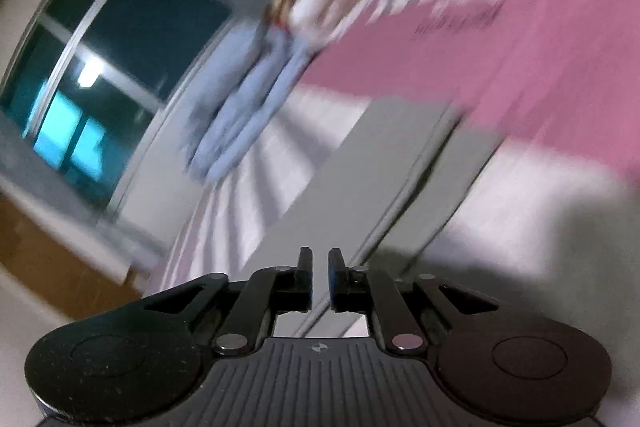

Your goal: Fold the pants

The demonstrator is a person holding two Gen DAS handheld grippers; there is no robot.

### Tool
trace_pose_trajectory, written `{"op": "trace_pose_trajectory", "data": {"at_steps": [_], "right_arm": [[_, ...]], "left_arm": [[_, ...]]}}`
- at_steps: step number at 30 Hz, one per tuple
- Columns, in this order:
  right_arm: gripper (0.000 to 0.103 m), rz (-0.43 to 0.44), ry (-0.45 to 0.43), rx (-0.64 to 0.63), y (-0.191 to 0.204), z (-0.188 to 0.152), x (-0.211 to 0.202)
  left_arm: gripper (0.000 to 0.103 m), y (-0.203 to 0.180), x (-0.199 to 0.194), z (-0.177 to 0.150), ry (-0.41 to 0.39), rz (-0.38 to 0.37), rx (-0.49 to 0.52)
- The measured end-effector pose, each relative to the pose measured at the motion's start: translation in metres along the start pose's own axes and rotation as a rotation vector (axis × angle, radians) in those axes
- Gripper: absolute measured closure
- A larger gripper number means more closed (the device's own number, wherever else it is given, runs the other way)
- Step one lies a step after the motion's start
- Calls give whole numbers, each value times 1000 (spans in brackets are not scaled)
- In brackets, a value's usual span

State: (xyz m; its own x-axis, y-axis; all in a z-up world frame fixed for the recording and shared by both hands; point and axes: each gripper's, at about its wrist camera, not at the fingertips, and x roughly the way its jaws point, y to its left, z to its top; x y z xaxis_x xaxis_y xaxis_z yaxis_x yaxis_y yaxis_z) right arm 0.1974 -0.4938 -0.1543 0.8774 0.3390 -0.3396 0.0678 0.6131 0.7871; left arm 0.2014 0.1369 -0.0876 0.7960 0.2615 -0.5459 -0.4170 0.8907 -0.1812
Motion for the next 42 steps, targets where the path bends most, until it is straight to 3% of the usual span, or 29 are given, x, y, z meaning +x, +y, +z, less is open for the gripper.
{"op": "trace_pose_trajectory", "data": {"at_steps": [1,2,4,8,11,14,20,23,26,27,32,39,42], "right_arm": [[47,2,3,-11,5,-8,4],[42,-8,-10,-15,8,-12,5],[42,11,-63,24,6,-13,3],[43,-27,-70,81,-8,-8,8],[48,-65,-224,157,-29,13,-12],[52,-94,-276,233,-53,34,-17],[55,-121,-215,241,-70,73,8],[65,-117,-174,257,-79,85,25],[93,-111,-149,245,-81,86,33],[95,-102,-148,241,-80,86,32],[95,-40,-179,185,-65,77,-7],[95,-129,-152,249,-85,74,1],[95,-117,-171,282,-89,74,2]], "left_arm": [[10,0,-2,1,-6,4,0],[10,1,-4,1,-9,3,1],[10,3,-6,1,-12,-3,-1],[8,12,-7,1,-11,3,-35],[7,16,-4,1,-2,-6,-65],[7,14,-1,2,3,-3,-53],[7,11,6,2,17,9,-60],[7,6,9,2,22,22,-48],[6,6,10,1,25,28,-43],[6,6,10,1,25,28,-44],[6,6,10,1,25,27,-45],[6,8,7,-2,25,22,-50],[6,9,5,-2,25,22,-52]]}}
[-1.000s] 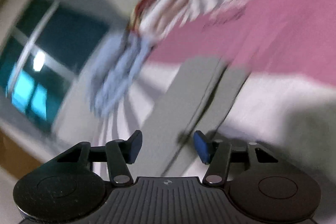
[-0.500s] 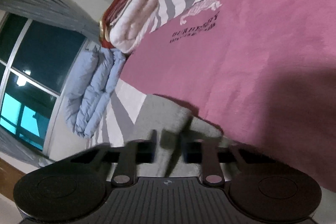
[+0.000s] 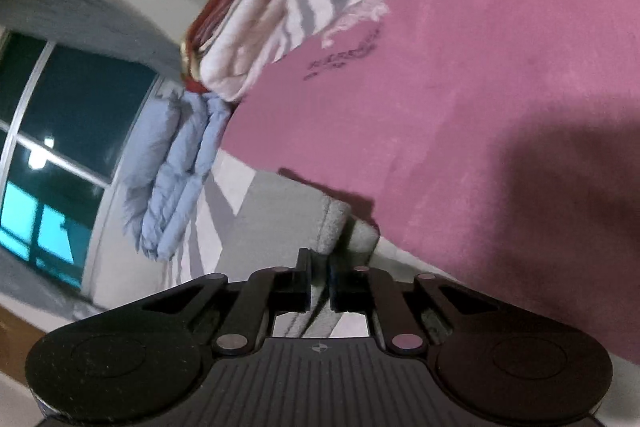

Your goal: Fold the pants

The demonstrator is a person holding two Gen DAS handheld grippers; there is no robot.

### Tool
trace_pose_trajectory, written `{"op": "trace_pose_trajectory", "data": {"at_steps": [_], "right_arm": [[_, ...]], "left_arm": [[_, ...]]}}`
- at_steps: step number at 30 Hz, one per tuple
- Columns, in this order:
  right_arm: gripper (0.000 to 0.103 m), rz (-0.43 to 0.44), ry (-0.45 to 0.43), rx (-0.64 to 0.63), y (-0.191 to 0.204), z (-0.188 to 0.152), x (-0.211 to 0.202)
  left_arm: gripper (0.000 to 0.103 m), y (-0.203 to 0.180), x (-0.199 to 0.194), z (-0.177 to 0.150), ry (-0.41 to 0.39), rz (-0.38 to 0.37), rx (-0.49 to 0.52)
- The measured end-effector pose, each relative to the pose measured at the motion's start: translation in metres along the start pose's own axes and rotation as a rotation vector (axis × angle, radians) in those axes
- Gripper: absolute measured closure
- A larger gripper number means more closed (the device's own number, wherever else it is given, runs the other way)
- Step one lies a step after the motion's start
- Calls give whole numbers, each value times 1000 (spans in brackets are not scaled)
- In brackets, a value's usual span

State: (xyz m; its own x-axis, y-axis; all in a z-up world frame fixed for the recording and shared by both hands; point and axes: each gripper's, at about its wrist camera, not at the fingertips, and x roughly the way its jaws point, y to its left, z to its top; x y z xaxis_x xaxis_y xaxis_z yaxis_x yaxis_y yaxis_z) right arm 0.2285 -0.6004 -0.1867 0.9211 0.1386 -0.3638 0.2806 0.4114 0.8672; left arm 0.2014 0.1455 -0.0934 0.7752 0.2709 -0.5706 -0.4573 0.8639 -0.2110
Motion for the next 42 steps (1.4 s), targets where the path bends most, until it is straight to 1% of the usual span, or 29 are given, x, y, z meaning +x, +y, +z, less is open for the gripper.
{"op": "trace_pose_trajectory", "data": {"at_steps": [2,3,4,5,7,8,10,11,12,13,16,18,20,22,24,26,28,29,30,31,32,34,36,37,38,39,40,41,42], "right_arm": [[95,36,-9,-10,8,-2,-6],[95,22,-15,-56,12,-3,-6],[95,-35,-6,-93,12,-4,-1],[95,-47,26,-69,4,-2,7],[94,-8,42,-20,-3,2,6],[90,-6,21,-43,2,2,-3],[77,-11,-42,-121,13,-4,-24],[76,-7,-78,-157,18,-9,-34],[72,3,-101,-189,24,-15,-43],[65,13,-113,-213,29,-21,-48],[56,48,-108,-301,51,-43,-52],[55,72,-83,-330,65,-60,-46],[53,86,-56,-343,73,-75,-39],[52,83,-50,-360,77,-87,-35],[52,76,-31,-380,79,-97,-31],[52,69,-22,-387,80,-99,-28],[52,61,-32,-402,80,-100,-32],[52,57,-35,-406,81,-101,-32],[52,53,-34,-400,80,-101,-31],[51,47,-30,-391,79,-100,-30],[51,38,-29,-386,78,-100,-29],[51,38,-36,-382,78,-100,-31],[51,40,-29,-390,78,-100,-31],[51,35,-27,-387,77,-100,-31],[51,32,-28,-382,76,-99,-31],[51,33,-34,-380,77,-98,-34],[51,35,-44,-382,77,-98,-37],[51,36,-50,-382,75,-96,-39],[51,33,-51,-374,73,-94,-40]], "left_arm": [[6,-1,0,1,2,0,1],[6,-1,1,1,5,-1,0],[6,-1,1,2,8,-2,-3],[6,-1,2,2,10,0,-6],[6,-2,0,2,7,6,-2],[7,-2,-2,3,1,6,-1],[8,-2,-7,6,-17,0,6],[8,0,-11,8,-27,-3,4],[10,2,-13,10,-33,-14,-1],[11,4,-14,14,-36,-22,-9],[22,13,-11,26,-40,1,-17],[31,28,-9,36,-56,-10,-62],[34,41,-6,46,-70,-20,-98],[40,54,2,55,-64,-32,-121],[56,66,13,64,-36,-53,-161],[67,75,21,71,-26,-87,-185],[67,78,28,76,-20,-106,-189],[64,80,33,77,-8,-122,-206],[60,84,40,77,17,-139,-236],[59,87,44,77,32,-144,-272],[59,89,44,78,29,-150,-293],[61,84,48,79,39,-133,-267],[77,78,50,82,27,-115,-213],[81,79,49,87,6,-117,-215],[87,82,42,93,-43,-135,-239],[88,82,35,99,-90,-146,-239],[88,80,30,104,-124,-137,-204],[88,76,34,104,-108,-120,-167],[88,75,42,102,-58,-98,-143]]}}
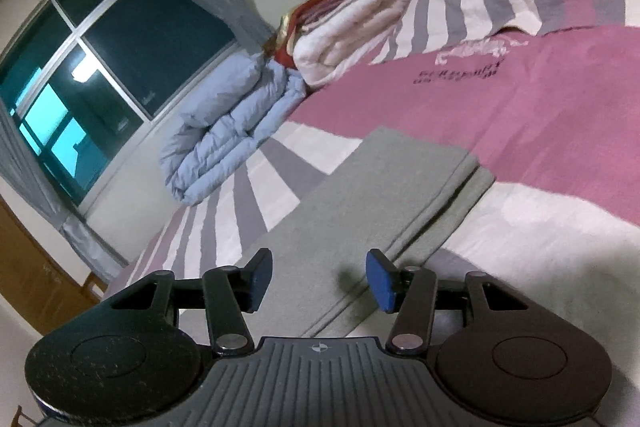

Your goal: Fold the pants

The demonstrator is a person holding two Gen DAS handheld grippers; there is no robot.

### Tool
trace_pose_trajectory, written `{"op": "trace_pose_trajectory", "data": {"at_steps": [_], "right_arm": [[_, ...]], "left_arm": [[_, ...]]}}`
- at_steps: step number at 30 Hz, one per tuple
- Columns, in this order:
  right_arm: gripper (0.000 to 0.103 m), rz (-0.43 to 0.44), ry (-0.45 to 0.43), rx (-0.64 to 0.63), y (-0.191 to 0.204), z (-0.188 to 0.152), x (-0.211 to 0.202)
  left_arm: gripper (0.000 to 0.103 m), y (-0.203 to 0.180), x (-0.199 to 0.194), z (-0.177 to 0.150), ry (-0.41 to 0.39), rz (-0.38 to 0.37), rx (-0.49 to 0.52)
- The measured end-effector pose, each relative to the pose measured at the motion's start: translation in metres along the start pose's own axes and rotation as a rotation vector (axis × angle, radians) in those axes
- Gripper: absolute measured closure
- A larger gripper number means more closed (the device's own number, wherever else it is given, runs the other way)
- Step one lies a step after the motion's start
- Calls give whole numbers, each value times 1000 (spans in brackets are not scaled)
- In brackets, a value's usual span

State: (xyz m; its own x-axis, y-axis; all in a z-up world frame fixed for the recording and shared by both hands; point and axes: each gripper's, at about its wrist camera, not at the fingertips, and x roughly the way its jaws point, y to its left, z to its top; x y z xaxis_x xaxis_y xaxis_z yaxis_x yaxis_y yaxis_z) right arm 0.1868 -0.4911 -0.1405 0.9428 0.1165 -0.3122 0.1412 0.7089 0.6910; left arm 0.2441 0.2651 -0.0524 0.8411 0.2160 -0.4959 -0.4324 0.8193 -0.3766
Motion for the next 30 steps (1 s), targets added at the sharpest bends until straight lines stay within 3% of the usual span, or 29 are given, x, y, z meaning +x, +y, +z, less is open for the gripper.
{"op": "trace_pose_trajectory", "data": {"at_steps": [3,5,6,8,11,14,17,20,22,23,25,26,28,30], "right_arm": [[51,-21,-25,78,-18,6,-6],[51,-25,-53,148,-36,13,-13],[51,-32,-61,182,-45,17,-15],[51,-39,-74,246,-64,24,-20],[51,-39,-87,316,-85,32,-23],[51,-34,-67,350,-93,38,-18],[51,18,-60,376,-92,41,-10],[51,58,-16,389,-89,45,5],[53,39,13,396,-89,46,19],[57,35,28,404,-90,47,25],[82,9,69,410,-93,50,39],[89,-6,83,406,-93,51,44],[98,-10,92,387,-93,51,48],[99,31,53,372,-89,53,37]], "left_arm": [[82,10,12,-15,98,34,38],[75,16,4,-17,90,10,23],[64,16,-3,-17,81,14,26],[48,10,-18,-21,47,81,53],[47,-9,-43,-31,-6,68,74],[29,-49,-53,-47,-27,15,141],[27,-82,-44,-69,-6,-20,190],[27,-96,-29,-94,18,9,223],[26,-97,-24,-104,32,29,258],[23,-97,-25,-106,31,29,272],[20,-96,-24,-107,34,16,284],[19,-95,-24,-109,33,16,293],[17,-96,-22,-111,36,22,311],[15,-98,-24,-115,35,26,324]]}}
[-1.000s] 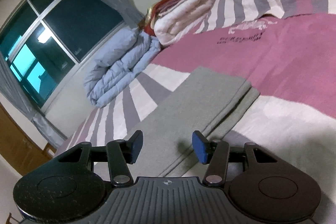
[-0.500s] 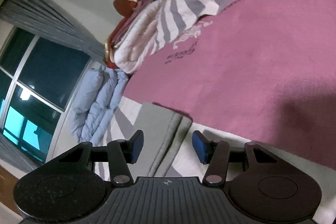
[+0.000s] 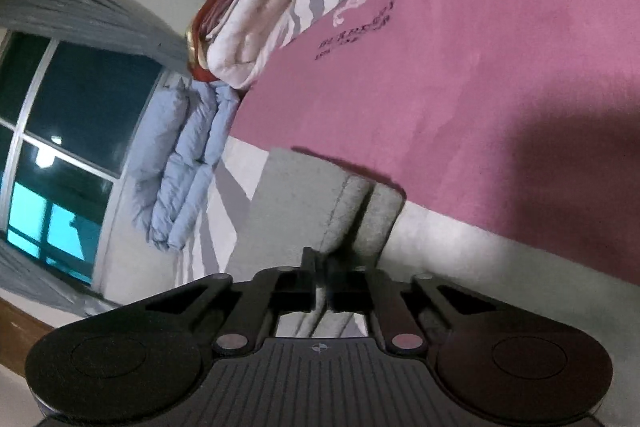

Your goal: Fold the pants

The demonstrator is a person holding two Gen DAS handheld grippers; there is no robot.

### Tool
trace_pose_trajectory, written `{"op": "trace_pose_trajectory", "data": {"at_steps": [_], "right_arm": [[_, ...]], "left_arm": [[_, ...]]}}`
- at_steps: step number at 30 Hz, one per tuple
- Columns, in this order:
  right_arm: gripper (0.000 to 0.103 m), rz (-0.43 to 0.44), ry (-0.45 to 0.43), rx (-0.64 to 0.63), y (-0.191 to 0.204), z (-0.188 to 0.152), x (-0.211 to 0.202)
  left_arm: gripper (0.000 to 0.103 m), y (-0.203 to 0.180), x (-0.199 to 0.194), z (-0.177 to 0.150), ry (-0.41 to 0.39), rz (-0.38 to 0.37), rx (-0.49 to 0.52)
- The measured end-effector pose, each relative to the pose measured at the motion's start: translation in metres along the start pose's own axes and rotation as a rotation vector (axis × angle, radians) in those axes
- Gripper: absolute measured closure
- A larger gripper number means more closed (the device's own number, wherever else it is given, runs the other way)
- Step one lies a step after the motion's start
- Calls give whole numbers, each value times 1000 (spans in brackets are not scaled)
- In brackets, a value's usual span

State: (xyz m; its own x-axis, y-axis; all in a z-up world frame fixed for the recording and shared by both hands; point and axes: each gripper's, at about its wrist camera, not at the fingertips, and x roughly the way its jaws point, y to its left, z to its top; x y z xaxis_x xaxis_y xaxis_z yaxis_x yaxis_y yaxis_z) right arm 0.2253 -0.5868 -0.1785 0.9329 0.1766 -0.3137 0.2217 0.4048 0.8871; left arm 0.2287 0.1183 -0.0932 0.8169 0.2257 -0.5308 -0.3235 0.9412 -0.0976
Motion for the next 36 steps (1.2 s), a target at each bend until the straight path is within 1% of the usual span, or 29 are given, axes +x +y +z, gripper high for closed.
{"op": "trace_pose_trajectory", "data": {"at_steps": [1,2,3,4,5,6,7,9,11,12,13,15,18,21,22,23,24,26,28,29,30,31,32,33,34,35,36], "right_arm": [[99,34,-19,-14,4,0,-9],[99,46,-28,-33,6,-1,-17],[99,44,-29,-43,6,-3,-21],[99,20,-20,-44,1,-4,-20],[99,-14,0,-35,-7,-4,-14],[99,-29,26,-5,-16,-5,-6],[99,-16,44,29,-23,-3,-2],[97,9,42,57,-24,1,-7],[76,30,-5,53,-21,3,-25],[53,34,-29,38,-19,3,-34],[44,36,-43,29,-18,2,-40],[44,45,-32,24,-20,1,-43],[44,12,4,4,-17,5,-28],[46,-50,62,-92,-1,7,-4],[56,-77,87,-149,7,8,3],[73,-108,107,-201,13,8,10],[96,-101,131,-226,17,10,14],[96,-40,93,-265,31,19,1],[96,5,39,-357,51,19,-15],[96,3,25,-384,54,17,-17],[96,-27,34,-392,49,16,-9],[96,-79,73,-352,36,16,6],[96,-139,139,-255,12,16,25],[96,-114,153,-168,-3,15,32],[93,-80,135,-109,-10,15,28],[90,-74,116,-84,-9,14,20],[79,-89,79,-97,-4,11,8]], "left_arm": [[15,-1,-1,-1,0,3,7],[15,-2,-1,-2,-2,3,9],[15,-1,-2,-2,-3,2,7],[15,-3,-1,-3,-3,1,7],[14,-3,-1,-3,-3,0,7],[14,-3,-1,-4,-3,2,9],[14,-3,-1,-4,-4,3,10],[14,-3,-2,-4,-6,4,11],[14,-3,-2,-5,-8,2,10],[14,-3,-2,-5,-9,1,7],[14,-2,-3,-5,-10,0,5],[14,-3,-3,-5,-11,4,7],[14,-3,-3,-6,-11,6,10],[14,-2,-2,-6,-11,5,9],[14,-3,-2,-6,-11,7,11],[13,-3,-3,-6,-11,9,12],[13,-4,-3,-6,-11,10,13],[13,-4,-3,-6,-12,8,15],[13,-4,-3,-7,-12,5,17],[12,-4,-3,-7,-11,4,17],[11,-4,-2,-7,-9,5,18],[10,-5,-2,-6,-6,8,22],[9,-6,-1,-6,-4,11,27],[9,-7,-1,-6,-3,15,32],[9,-7,-1,-6,-4,16,32],[9,-6,-2,-6,-5,14,28],[9,-5,-3,-5,-8,10,22]]}}
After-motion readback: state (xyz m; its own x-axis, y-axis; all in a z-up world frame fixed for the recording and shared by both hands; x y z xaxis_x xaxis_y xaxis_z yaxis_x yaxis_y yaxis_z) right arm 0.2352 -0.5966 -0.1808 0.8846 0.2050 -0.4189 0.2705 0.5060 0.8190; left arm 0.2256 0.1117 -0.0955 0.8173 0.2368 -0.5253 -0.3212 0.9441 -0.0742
